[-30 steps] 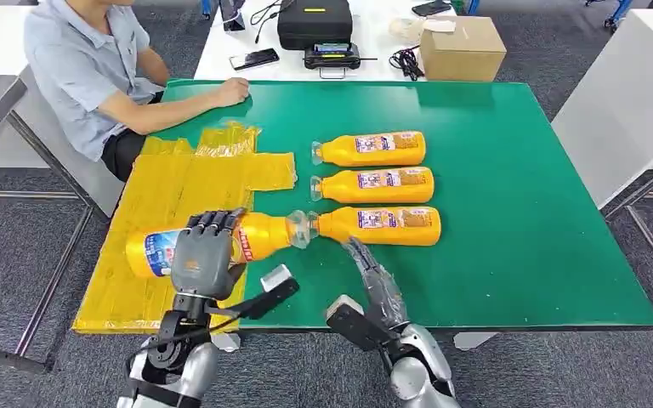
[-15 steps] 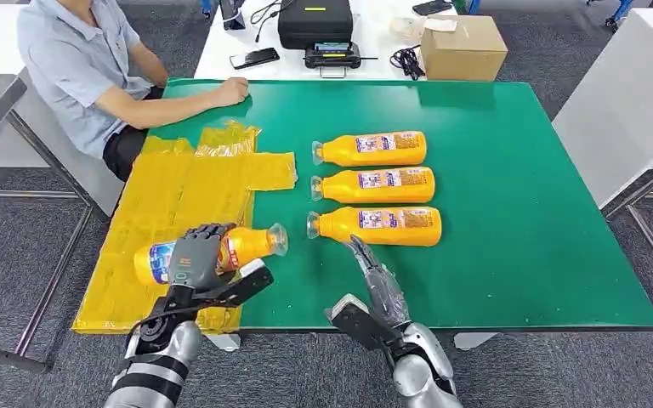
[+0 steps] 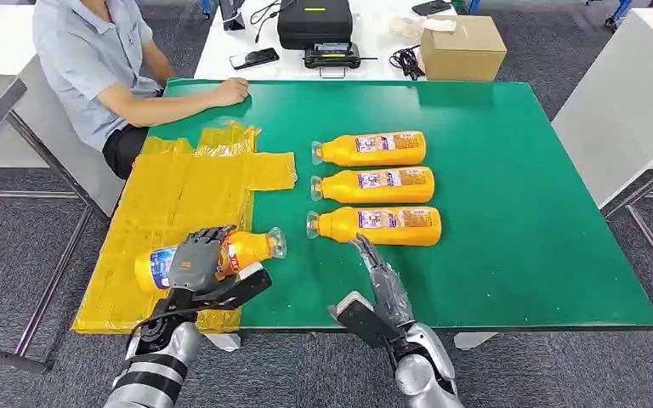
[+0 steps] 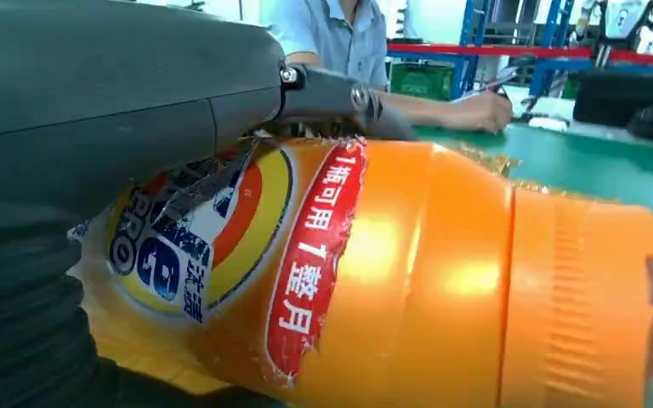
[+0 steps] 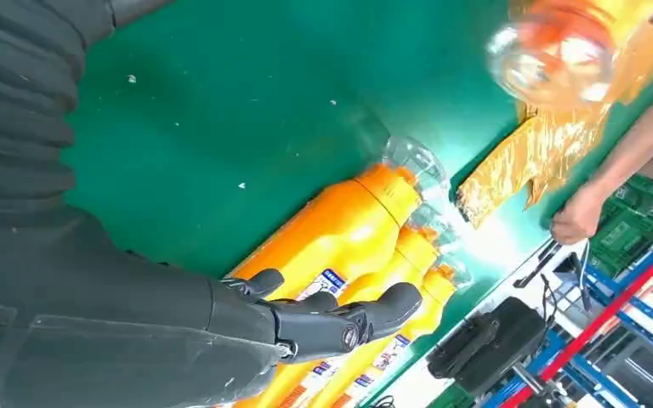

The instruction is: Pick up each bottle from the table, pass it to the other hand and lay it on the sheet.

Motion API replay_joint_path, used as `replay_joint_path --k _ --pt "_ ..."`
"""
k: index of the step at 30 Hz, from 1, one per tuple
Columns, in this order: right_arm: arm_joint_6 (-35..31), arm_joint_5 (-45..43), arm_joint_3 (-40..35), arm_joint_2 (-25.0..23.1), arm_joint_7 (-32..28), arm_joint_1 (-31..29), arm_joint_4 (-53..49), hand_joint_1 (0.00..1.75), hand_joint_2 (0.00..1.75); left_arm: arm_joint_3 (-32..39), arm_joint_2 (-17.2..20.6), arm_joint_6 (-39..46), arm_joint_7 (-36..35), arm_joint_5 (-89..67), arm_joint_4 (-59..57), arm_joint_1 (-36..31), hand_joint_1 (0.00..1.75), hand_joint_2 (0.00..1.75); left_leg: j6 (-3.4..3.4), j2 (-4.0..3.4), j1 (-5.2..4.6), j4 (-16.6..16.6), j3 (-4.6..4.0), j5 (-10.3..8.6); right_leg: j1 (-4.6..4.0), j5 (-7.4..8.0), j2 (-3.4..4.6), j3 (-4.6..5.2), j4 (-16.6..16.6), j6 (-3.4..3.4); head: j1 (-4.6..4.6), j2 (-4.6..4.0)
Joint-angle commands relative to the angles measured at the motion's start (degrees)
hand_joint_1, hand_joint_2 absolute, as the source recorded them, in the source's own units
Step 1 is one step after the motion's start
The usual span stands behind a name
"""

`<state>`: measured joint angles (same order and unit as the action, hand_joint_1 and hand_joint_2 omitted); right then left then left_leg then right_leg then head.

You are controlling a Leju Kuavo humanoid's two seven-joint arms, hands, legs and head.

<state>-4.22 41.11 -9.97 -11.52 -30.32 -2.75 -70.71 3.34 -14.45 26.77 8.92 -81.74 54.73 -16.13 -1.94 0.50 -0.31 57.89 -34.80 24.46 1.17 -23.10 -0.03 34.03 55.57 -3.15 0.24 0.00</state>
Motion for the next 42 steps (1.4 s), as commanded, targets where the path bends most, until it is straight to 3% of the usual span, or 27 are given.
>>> replay_joint_path --k 1,22,26,29,32,36,40,42 --pt "0.3 -0.1 1.8 -0.3 0.1 -1.6 2.9 0.00 1.75 -1.1 1.4 0.7 -2.1 -3.5 -9.3 -2.2 0.00 1.75 0.10 -0.05 0.05 -0.1 0.26 0.08 -0.06 -0.06 0.02 -0.26 -0.1 0.13 0.02 0.00" --pt "0.3 -0.1 2.1 -0.3 0.0 -1.9 3.6 0.00 1.75 -1.4 1.6 0.4 -3.3 -4.6 -12.6 -2.5 0.00 1.75 0.09 -0.03 0.03 -0.1 0.34 0.05 -0.04 -0.03 0.04 -0.34 -0.1 0.12 0.00 0.00" --pt "0.2 0.0 2.3 -0.4 -0.1 -1.6 3.6 0.00 1.75 -1.7 0.8 1.0 -2.2 -3.9 -11.3 -1.8 0.00 1.75 0.10 -0.04 0.04 -0.1 0.38 0.05 -0.05 -0.03 0.05 -0.39 -0.1 0.13 0.00 0.00" --pt "-0.6 0.6 2.8 -0.7 -0.1 -0.8 2.3 0.00 1.75 -1.2 -1.2 0.2 2.4 2.7 -5.4 0.3 0.00 1.75 0.08 0.00 0.03 0.0 0.33 0.05 -0.04 -0.04 0.02 -0.34 -0.1 0.10 0.00 0.00" --pt "-4.2 4.9 2.7 -0.7 0.7 0.7 -1.3 0.00 1.75 -4.2 -3.3 -1.5 4.9 7.0 5.9 4.4 0.00 1.75 0.06 0.05 0.04 0.0 0.21 0.06 -0.04 -0.06 -0.03 -0.24 0.0 0.08 0.00 0.00" --pt "-15.4 24.1 1.4 0.7 6.8 2.9 -9.6 0.00 1.75 -11.2 -4.7 -3.0 8.5 17.6 21.7 10.5 0.00 1.75 0.07 0.03 0.05 0.1 0.12 0.15 -0.06 -0.14 -0.03 -0.17 0.1 0.09 0.00 0.00" --pt "-19.1 37.2 3.1 3.4 13.4 3.1 -12.9 0.00 1.75 -16.5 -4.5 -6.7 16.2 34.0 33.4 16.9 0.00 1.75 0.08 0.02 0.03 0.1 0.10 0.22 -0.05 -0.20 -0.02 -0.16 0.1 0.11 0.00 0.00" --pt "-19.2 36.8 3.7 3.7 13.3 2.7 -12.7 0.00 1.75 -16.7 -4.6 -6.8 16.2 34.1 34.1 17.1 0.00 1.75 0.10 -0.02 0.04 0.1 0.10 0.25 -0.06 -0.17 0.01 -0.13 0.1 0.12 0.00 0.00"
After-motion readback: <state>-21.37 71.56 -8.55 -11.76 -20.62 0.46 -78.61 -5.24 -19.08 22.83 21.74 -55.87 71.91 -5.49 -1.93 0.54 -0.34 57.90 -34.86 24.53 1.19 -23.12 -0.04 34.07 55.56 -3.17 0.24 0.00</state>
